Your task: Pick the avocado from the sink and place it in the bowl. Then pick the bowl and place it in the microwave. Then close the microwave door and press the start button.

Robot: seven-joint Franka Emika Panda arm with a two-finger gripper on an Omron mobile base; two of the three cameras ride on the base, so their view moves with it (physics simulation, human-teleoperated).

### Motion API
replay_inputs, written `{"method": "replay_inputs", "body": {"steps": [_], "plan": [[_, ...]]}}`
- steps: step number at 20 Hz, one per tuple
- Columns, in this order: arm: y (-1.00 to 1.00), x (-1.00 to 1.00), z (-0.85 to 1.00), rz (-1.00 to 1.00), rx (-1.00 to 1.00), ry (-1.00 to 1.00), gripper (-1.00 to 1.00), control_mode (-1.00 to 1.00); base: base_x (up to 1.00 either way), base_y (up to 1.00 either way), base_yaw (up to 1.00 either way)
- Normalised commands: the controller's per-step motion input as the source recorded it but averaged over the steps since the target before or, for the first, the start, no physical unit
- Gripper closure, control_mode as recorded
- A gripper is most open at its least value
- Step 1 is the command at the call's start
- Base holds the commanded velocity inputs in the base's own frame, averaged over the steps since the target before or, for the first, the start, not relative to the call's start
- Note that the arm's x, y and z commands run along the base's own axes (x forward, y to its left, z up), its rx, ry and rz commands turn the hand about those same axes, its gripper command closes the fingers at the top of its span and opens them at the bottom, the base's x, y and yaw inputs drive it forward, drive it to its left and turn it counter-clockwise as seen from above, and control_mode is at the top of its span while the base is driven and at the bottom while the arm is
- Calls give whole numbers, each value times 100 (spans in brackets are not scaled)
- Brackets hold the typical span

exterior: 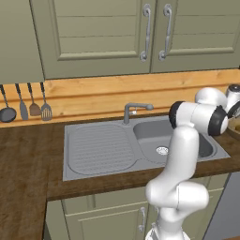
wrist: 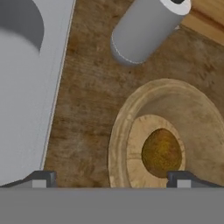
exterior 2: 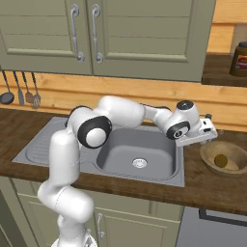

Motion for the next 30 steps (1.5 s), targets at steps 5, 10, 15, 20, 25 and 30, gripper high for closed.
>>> {"method": "replay_inputs", "body": {"steps": [5, 10, 15, 20, 25, 30], "plan": [[-15, 0, -28, 0, 0, 0, -100, -100, 0, 0, 0], [-15, 0, -29, 1, 0, 0, -100, -100, 0, 0, 0], [0, 4, -29, 3, 0, 0, -100, -100, 0, 0, 0], [-8, 13, -28, 4, 0, 0, -100, -100, 0, 0, 0], [-12, 15, -28, 4, 0, 0, -100, -100, 0, 0, 0], [-30, 12, -7, 3, 1, 0, -100, -100, 0, 0, 0]]}}
